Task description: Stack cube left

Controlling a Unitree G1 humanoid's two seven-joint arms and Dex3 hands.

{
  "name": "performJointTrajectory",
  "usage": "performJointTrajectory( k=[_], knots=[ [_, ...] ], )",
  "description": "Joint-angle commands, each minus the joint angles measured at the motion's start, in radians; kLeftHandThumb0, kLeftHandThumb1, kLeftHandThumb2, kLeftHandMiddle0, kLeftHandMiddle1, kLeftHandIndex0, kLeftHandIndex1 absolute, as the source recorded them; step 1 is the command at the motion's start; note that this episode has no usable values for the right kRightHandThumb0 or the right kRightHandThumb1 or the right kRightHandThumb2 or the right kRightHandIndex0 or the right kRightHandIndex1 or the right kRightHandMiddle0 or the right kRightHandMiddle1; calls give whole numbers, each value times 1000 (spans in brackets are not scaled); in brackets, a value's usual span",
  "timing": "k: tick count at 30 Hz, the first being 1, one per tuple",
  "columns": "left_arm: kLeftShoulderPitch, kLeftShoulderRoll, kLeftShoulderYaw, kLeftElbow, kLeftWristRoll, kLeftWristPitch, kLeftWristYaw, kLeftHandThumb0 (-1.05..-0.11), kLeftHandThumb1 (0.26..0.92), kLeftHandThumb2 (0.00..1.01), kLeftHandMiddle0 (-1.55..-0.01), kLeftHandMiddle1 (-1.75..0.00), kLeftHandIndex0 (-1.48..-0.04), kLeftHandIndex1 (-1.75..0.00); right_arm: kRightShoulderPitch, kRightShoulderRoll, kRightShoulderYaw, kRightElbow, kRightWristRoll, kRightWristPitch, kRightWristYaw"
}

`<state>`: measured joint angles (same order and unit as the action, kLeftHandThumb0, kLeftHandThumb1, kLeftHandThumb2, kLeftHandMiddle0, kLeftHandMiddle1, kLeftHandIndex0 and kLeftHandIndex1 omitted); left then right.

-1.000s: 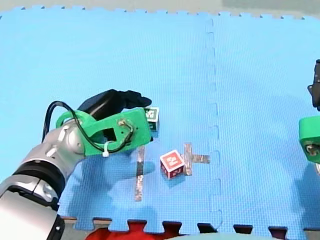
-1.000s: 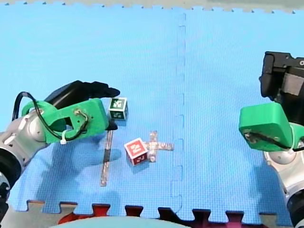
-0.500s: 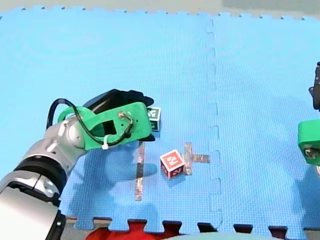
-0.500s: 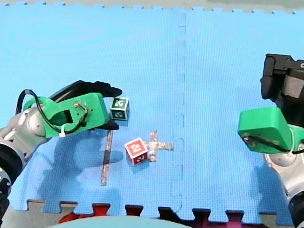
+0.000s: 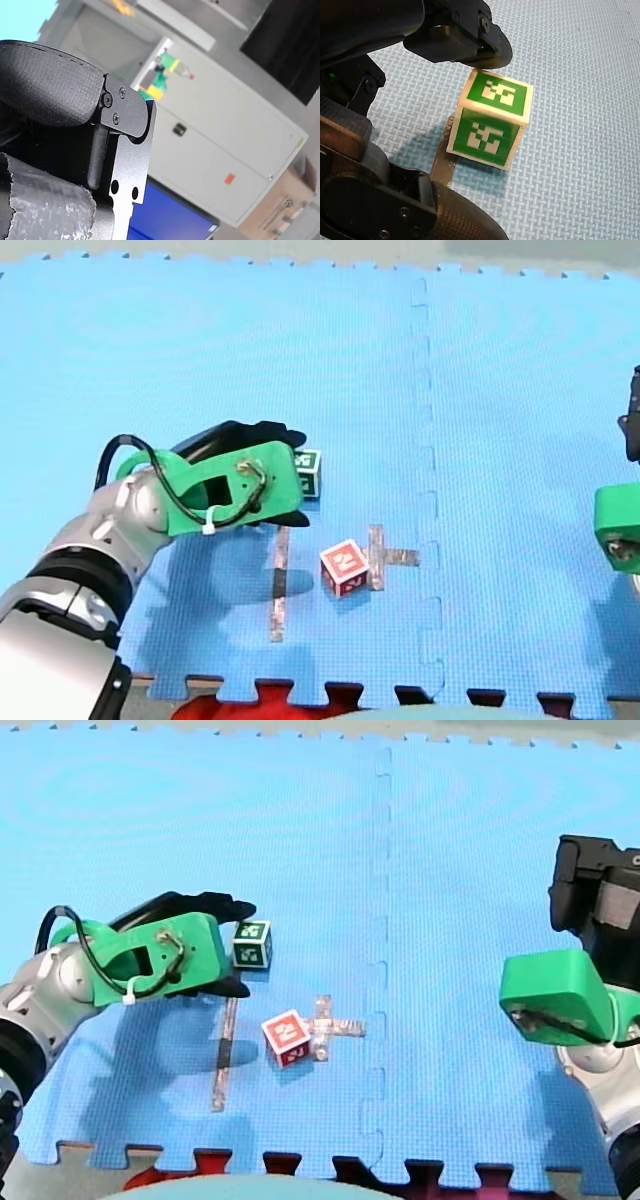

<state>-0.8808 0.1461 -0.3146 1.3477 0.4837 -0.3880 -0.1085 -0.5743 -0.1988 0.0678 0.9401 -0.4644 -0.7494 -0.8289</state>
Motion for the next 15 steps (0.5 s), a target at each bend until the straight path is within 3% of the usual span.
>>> performJointTrajectory(
  k=[1,7,8,9,11,13,15],
  knots=[
    [-6,9,-9,1,14,10,24,-1048,776,0,-759,-1746,-298,0,2,-4,0,0,2,-3,-5],
    [2,5,-3,6,15,8,89,-1048,777,1,-749,-1746,-332,-19,6,-7,-1,-4,2,-2,-4],
    [5,7,-4,7,18,3,99,-929,742,7,-748,-1746,-361,-28,6,-7,-1,-5,2,-1,-4],
    [6,9,-7,8,22,-1,107,-749,706,16,-747,-1746,-380,-31,5,-6,-1,-5,2,0,-4],
    [8,11,-18,10,36,-3,121,-412,712,27,-747,-1746,-392,-22,5,-6,-1,-5,2,2,-4],
    [5,12,-35,12,56,1,135,-293,721,26,-748,-1746,-361,-6,6,-6,-1,-6,2,2,-3],
    [0,14,-47,13,72,5,144,-286,725,22,-749,-1746,-324,-2,6,-5,-1,-7,2,3,-3]
  ],
)
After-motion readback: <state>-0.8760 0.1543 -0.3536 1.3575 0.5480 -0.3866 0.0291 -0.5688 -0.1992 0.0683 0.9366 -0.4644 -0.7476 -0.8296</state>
